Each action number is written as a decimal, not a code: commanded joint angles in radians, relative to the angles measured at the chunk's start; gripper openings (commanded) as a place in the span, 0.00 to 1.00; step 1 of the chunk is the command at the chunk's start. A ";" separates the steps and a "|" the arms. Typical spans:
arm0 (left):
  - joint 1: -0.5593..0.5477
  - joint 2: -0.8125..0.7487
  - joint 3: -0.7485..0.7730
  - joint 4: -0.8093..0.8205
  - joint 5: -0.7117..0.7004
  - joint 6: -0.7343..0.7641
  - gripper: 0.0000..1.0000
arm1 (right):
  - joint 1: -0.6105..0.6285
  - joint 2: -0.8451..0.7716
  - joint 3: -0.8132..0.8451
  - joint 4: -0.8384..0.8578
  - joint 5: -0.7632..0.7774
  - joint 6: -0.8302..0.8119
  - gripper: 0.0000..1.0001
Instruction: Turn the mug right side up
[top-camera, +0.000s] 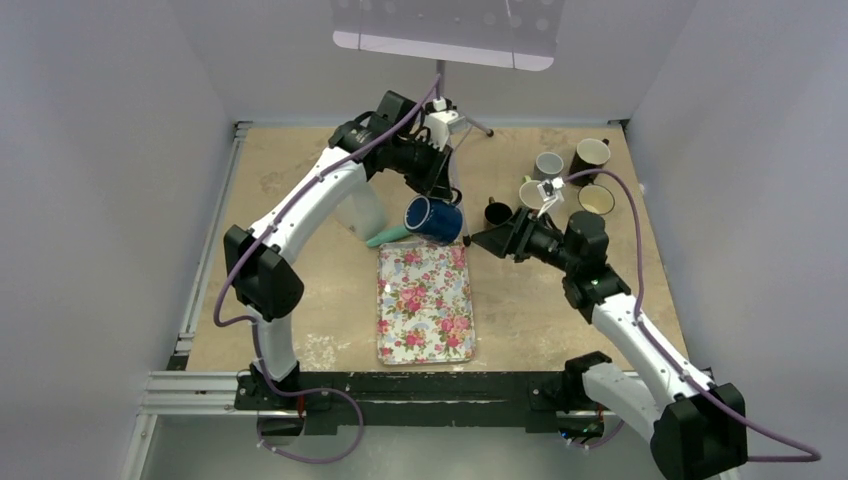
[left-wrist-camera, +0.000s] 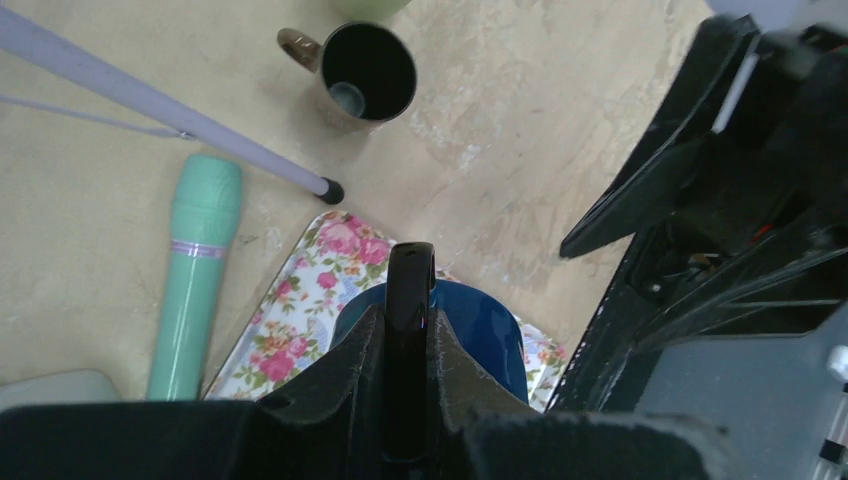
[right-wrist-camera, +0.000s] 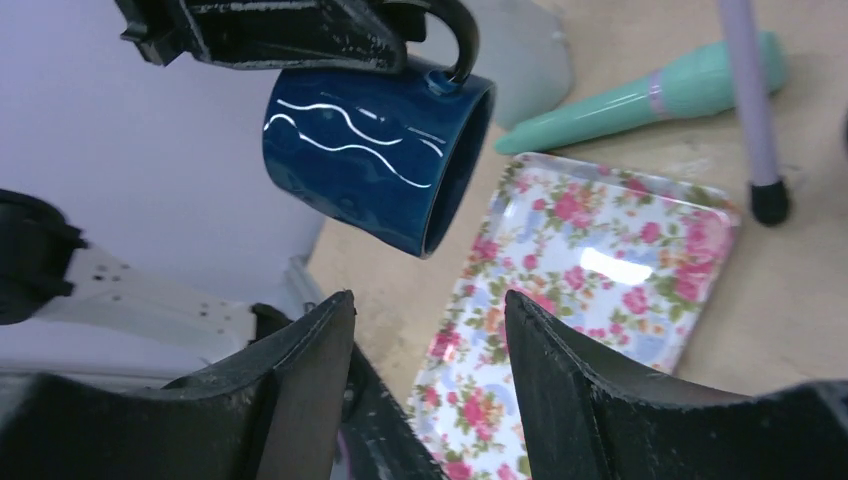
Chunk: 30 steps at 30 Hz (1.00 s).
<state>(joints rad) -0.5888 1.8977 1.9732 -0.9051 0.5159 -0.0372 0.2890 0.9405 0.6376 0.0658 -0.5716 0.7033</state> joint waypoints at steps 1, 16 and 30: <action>-0.005 -0.068 0.074 0.118 0.127 -0.177 0.00 | 0.013 -0.021 -0.116 0.531 -0.139 0.319 0.61; -0.004 -0.102 0.004 0.222 0.270 -0.315 0.00 | 0.134 0.218 -0.024 0.805 -0.154 0.413 0.59; -0.003 -0.169 -0.041 0.087 -0.051 -0.052 0.95 | 0.126 0.141 0.381 -0.389 0.328 -0.151 0.00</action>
<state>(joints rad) -0.5808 1.8194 1.9217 -0.7116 0.6395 -0.2180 0.4370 1.1137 0.8215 0.2245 -0.6167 0.8688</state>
